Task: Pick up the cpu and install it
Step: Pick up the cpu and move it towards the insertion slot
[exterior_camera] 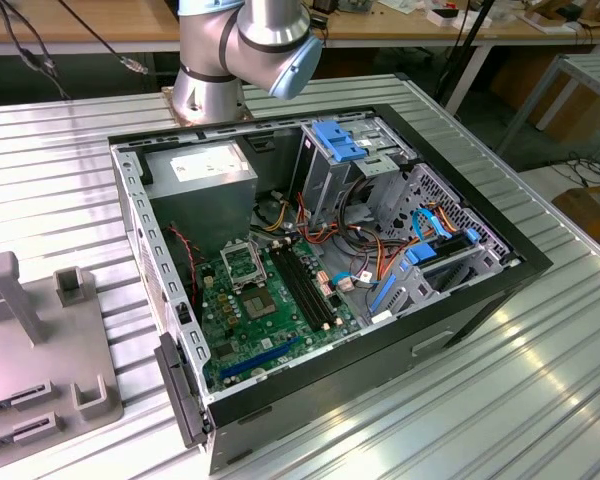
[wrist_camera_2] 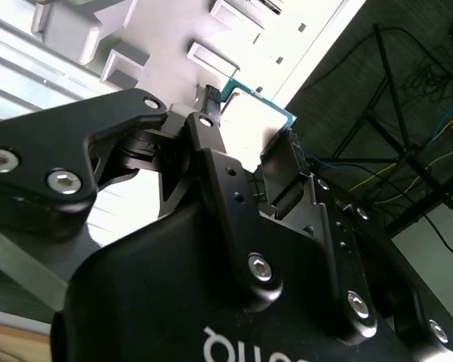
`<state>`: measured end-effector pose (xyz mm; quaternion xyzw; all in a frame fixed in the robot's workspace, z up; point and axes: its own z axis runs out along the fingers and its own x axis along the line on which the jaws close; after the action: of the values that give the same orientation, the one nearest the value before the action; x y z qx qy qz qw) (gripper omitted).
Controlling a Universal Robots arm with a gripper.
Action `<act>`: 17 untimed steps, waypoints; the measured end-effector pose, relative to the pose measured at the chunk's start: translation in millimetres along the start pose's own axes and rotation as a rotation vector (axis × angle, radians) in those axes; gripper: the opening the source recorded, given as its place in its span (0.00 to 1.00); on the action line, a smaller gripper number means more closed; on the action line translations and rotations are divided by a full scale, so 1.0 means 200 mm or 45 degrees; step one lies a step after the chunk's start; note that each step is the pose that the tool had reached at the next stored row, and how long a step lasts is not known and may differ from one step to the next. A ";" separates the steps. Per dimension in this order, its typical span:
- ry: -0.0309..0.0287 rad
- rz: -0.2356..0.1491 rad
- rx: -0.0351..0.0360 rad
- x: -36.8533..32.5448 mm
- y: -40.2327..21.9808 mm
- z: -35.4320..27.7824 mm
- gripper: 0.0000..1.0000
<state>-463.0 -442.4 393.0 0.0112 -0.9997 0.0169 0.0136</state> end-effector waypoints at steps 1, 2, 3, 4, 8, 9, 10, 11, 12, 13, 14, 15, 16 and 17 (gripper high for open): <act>-0.0001 0.000 0.0000 0.000 0.000 0.000 0.47; 0.0001 0.000 0.0000 0.000 0.000 -0.001 0.47; 0.0003 0.000 0.0002 0.000 0.000 -0.001 0.47; 0.0003 0.000 0.0001 0.000 0.000 -0.001 0.47; 0.0008 0.000 0.0004 -0.003 0.000 -0.003 0.47; 0.0005 0.000 0.0002 -0.007 -0.001 -0.002 0.47; 0.0004 0.000 0.0001 -0.011 -0.001 -0.002 0.47; 0.0005 0.000 0.0002 -0.016 -0.001 -0.002 0.47; 0.0004 0.000 0.0002 -0.022 -0.001 -0.003 0.47; 0.0004 0.000 0.0001 -0.027 -0.001 -0.002 0.47; 0.0005 0.000 0.0002 -0.032 -0.001 -0.003 0.47; 0.0004 0.000 0.0001 -0.039 -0.001 -0.003 0.47; 0.0004 0.000 0.0002 -0.046 -0.001 -0.003 0.47; 0.0003 0.000 0.0001 -0.050 -0.001 -0.003 0.47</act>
<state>-453.0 -442.4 393.3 0.0112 -0.9997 0.0169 0.0138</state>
